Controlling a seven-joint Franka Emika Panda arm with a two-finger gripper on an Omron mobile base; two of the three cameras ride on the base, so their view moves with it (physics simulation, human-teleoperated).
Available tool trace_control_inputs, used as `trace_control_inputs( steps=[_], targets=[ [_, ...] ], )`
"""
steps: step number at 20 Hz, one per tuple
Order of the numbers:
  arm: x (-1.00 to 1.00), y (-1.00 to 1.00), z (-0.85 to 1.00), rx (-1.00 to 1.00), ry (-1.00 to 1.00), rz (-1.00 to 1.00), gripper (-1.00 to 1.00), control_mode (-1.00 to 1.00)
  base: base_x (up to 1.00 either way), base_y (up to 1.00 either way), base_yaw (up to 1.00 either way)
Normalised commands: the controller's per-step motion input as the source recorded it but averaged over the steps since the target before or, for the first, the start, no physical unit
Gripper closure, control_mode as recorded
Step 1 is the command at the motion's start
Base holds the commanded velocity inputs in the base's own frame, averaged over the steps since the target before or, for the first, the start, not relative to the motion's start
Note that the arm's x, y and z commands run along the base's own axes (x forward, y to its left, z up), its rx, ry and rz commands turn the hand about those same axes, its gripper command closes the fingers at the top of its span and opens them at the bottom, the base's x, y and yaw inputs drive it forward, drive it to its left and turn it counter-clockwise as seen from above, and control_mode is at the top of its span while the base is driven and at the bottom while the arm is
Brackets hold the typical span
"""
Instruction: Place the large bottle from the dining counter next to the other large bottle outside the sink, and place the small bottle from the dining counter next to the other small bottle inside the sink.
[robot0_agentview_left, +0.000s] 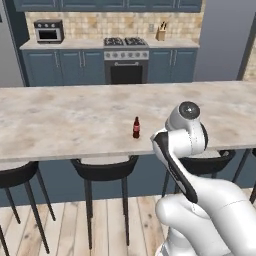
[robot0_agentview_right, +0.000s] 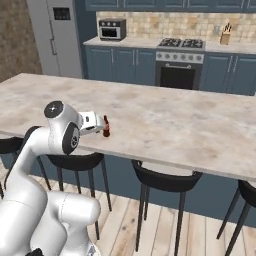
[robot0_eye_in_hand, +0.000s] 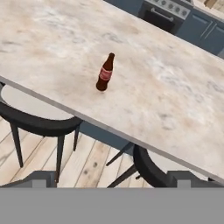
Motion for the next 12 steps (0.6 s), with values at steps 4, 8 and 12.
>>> trace_control_inputs(
  steps=[4, 8, 12],
  targets=[
    [0.0, 0.0, 0.0, 0.0, 0.0, 0.0, -1.0, 1.0, 0.35, 0.36, -0.11],
    [0.0, 0.0, 0.0, 0.0, 0.0, 0.0, -1.0, 1.0, 0.33, 0.28, -0.11],
    [0.0, 0.0, 0.0, 0.0, 0.0, 0.0, -1.0, 1.0, 0.35, 0.16, -0.09]
  ],
)
